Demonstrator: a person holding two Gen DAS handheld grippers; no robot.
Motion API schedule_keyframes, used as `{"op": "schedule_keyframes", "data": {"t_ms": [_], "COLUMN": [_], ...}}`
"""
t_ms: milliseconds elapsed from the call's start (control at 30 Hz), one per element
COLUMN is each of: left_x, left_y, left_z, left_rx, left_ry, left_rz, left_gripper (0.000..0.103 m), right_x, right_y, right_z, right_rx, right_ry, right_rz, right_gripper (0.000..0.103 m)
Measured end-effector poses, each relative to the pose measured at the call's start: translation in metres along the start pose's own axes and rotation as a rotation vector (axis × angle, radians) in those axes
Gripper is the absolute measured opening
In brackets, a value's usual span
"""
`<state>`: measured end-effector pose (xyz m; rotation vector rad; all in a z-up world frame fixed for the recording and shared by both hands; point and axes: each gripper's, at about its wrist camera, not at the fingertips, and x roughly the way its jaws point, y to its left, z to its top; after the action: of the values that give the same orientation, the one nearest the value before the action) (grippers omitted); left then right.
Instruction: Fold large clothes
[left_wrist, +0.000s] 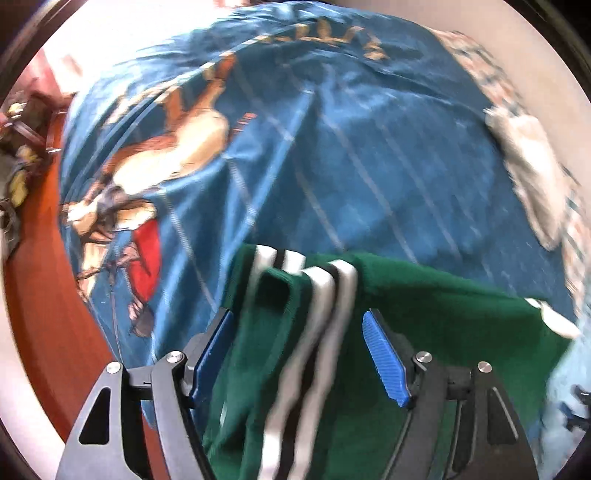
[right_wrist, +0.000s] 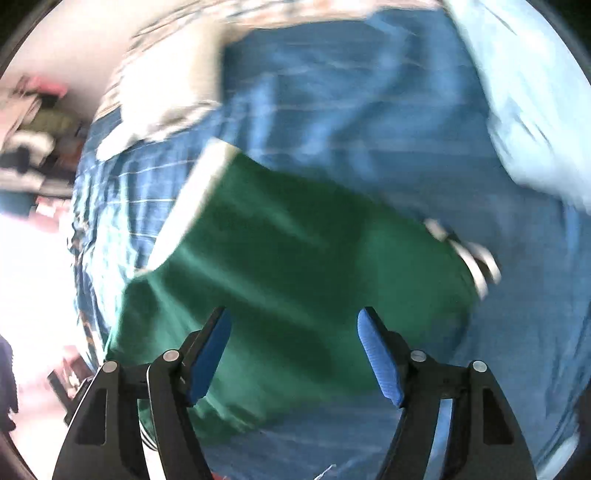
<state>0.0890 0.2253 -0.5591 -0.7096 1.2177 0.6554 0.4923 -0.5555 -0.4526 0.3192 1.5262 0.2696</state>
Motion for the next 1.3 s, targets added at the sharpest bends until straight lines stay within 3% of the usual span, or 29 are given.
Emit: {"op": "schedule_keyframes", "data": {"t_ms": [33,67,100,233,367,467,567,633,733,767,800,833,867,1033,1133,1233,1300], "left_x": [0.005,0.009,0.014,0.030,0.041,0.043,0.041,0.029,-0.009,-0.024,-0.037,-0.048,-0.059,-0.074,-0.053,-0.025,-0.011], "left_y": [-0.002,-0.002,-0.004,-0.010,-0.007,-0.007,-0.003,0.006,0.024,0.031,0.039,0.046,0.055,0.083,0.082,0.069,0.061], "left_z": [0.001,0.002,0.005,0.018,0.024,0.027,0.032,0.037,0.030,0.024,0.014,0.004,-0.012,-0.109,-0.165,-0.190,-0.195], "left_rx": [-0.003,-0.002,0.007,0.016,0.045,0.065,0.028,-0.019,-0.082,-0.099,-0.120,-0.145,-0.185,-0.403,-0.516,-0.600,-0.635], "left_ry": [-0.023,-0.045,-0.041,-0.040,-0.023,-0.011,0.009,0.010,-0.041,-0.056,-0.072,-0.082,-0.092,-0.022,0.062,0.113,0.091], "left_rz": [0.017,0.023,0.046,0.097,0.109,0.106,0.078,0.042,-0.018,-0.026,-0.022,-0.014,-0.010,-0.061,-0.133,-0.259,-0.313], "left_gripper": [0.054,0.021,0.004,0.002,0.002,0.003,0.004,0.007,0.013,0.033,0.069,0.085,0.090,0.090,0.090,0.089,0.089], "right_x": [0.006,0.009,0.018,0.077,0.136,0.176,0.175,0.160,0.129,0.119,0.111,0.102,0.093,0.074,0.074,0.082,0.089], "right_y": [0.012,0.022,0.027,0.053,0.060,0.052,0.060,0.069,0.072,0.071,0.070,0.069,0.066,0.054,0.047,0.038,0.033], "right_z": [0.015,0.025,0.037,0.066,0.092,0.105,0.108,0.103,0.082,0.072,0.063,0.051,0.036,-0.028,-0.062,-0.087,-0.099], "right_rx": [-0.011,-0.015,-0.024,-0.071,-0.068,-0.020,-0.020,-0.060,-0.062,-0.053,-0.047,-0.040,-0.034,-0.031,-0.013,0.030,0.062], "right_ry": [0.009,0.009,0.008,0.081,0.060,0.108,0.099,0.089,0.097,0.099,0.099,0.099,0.101,0.126,0.152,0.180,0.196], "right_rz": [0.016,0.012,-0.002,-0.002,-0.074,-0.098,-0.141,-0.151,-0.038,0.005,0.028,0.047,0.065,0.077,0.095,0.104,0.117], "right_gripper": [0.073,0.073,0.072,0.058,0.049,0.049,0.049,0.049,0.056,0.061,0.065,0.066,0.067,0.067,0.067,0.067,0.067]}}
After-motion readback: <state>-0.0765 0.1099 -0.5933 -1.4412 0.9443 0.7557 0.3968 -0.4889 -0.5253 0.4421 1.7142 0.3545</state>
